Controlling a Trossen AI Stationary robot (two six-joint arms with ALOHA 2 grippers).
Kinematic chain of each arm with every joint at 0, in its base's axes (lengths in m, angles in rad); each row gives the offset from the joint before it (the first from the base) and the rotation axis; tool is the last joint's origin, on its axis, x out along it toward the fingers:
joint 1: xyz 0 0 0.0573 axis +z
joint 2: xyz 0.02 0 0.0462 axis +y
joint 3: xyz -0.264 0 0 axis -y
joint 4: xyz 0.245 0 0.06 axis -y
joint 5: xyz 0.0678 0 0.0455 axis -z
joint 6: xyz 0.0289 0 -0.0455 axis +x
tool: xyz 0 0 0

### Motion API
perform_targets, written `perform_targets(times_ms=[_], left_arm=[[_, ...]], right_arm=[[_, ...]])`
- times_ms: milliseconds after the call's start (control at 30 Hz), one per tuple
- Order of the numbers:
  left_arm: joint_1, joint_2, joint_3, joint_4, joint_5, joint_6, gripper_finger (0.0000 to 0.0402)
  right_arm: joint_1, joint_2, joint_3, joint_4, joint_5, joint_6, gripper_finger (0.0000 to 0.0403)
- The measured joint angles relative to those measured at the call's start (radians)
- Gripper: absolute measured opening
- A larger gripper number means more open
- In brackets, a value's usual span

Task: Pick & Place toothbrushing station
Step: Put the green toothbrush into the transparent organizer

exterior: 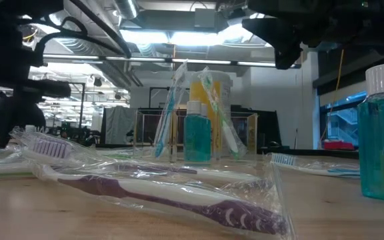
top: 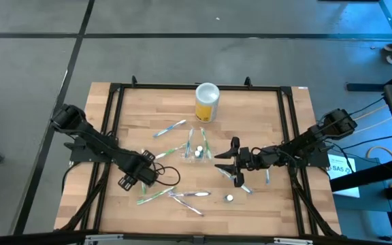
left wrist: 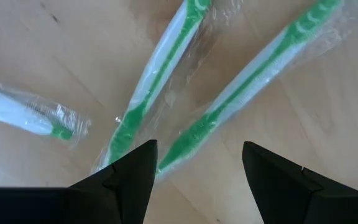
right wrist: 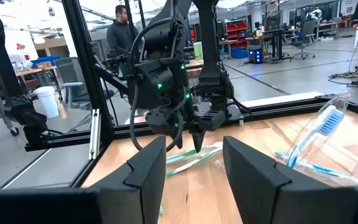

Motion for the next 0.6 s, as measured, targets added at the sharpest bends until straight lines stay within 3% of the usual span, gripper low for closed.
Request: perform_targets(times_ms=[400,600], left_arm=[[0.0,-0.003,-0.091,0.082,0.03,0.018,0.0231],[0.003,0.038,-0.088,0.086,0.019,0.014,0.0208]], right_arm=[[0.0,0.0,0.0,-0.016,0.0,0.022,0.0136],[0.0,0.0,0.0,-0.016,0.0,0.022,0.0126]])
